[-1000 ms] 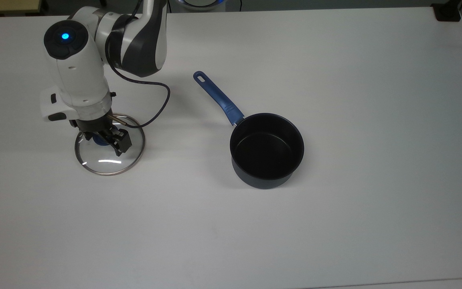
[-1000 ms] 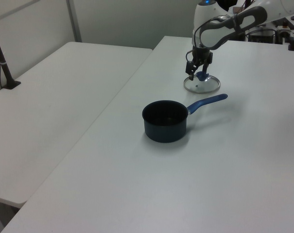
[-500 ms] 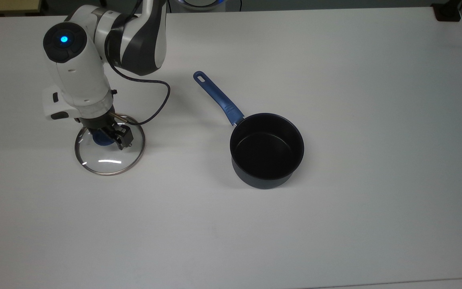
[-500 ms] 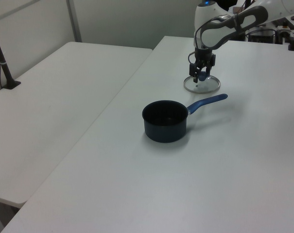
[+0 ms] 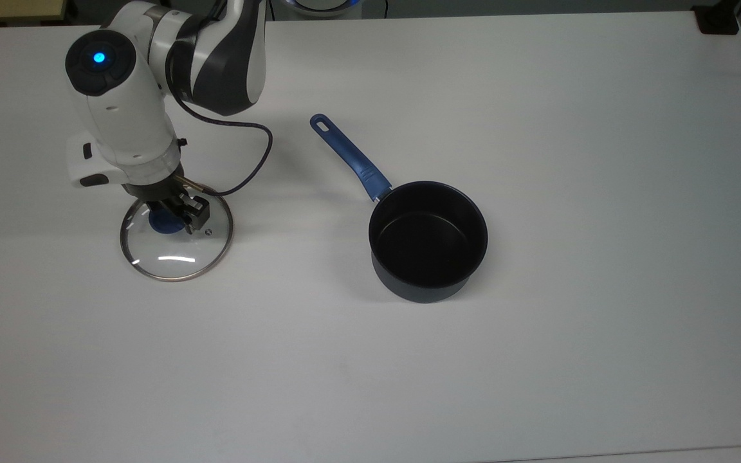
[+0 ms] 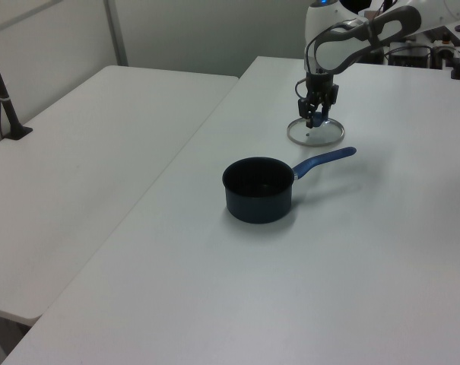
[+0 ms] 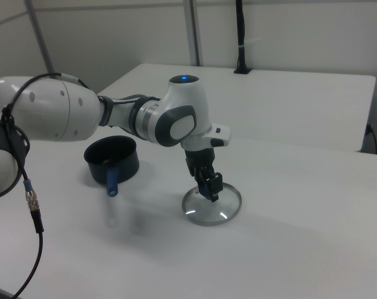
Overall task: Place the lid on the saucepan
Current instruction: 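Close the gripper on the blue knob and lift the lid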
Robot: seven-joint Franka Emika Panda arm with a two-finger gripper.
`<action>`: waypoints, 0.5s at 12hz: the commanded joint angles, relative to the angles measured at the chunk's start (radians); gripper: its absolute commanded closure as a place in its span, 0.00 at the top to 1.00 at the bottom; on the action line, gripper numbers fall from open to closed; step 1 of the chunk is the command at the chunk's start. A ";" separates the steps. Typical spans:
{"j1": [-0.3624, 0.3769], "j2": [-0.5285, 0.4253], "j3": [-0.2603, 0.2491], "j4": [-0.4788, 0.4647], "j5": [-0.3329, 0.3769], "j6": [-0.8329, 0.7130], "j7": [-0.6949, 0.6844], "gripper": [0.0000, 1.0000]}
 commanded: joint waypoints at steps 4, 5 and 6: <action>0.064 -0.109 -0.041 0.055 0.005 -0.179 -0.002 0.53; 0.132 -0.109 -0.094 0.091 0.013 -0.207 0.000 0.53; 0.198 -0.108 -0.143 0.121 0.016 -0.263 0.004 0.53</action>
